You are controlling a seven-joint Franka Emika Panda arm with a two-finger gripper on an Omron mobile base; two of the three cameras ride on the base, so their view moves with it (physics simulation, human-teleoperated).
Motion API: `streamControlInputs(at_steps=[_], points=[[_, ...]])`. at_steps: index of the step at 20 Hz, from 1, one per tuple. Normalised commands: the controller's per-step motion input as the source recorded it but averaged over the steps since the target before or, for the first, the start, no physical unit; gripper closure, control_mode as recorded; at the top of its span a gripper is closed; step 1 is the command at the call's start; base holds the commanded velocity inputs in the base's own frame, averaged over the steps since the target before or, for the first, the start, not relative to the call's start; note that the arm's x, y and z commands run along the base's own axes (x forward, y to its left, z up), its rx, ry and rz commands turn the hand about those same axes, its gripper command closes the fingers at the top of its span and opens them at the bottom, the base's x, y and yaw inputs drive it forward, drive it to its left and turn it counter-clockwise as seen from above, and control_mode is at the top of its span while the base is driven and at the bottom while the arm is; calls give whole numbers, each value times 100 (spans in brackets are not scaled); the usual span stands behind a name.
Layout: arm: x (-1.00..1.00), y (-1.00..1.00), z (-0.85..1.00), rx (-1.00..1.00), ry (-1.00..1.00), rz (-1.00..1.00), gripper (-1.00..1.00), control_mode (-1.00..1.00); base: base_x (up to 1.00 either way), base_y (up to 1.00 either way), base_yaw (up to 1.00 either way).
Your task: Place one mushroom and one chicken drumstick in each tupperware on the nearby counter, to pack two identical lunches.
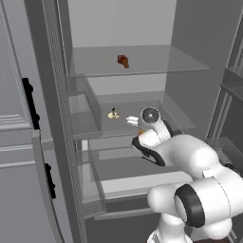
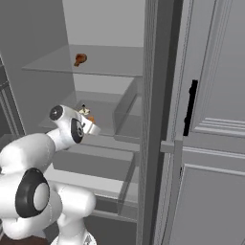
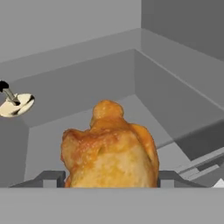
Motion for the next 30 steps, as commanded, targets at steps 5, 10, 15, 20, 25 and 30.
streamControlInputs(at_steps=[5,10,15,20,25,30], points=[[-42,-8,57,1,-10,1,100,-100,0,0,0],[-63,-25,70,4,-13,4,100,-100,0,0,0],[-73,-2,78,0,-7,6,100,-100,0,0,0],[-89,0,51,0,3,3,100,-100,0,0,0],[-99,-1,40,0,4,0,100,-100,0,0,0],[-99,-10,13,0,0,0,100,-100,0,0,0]])
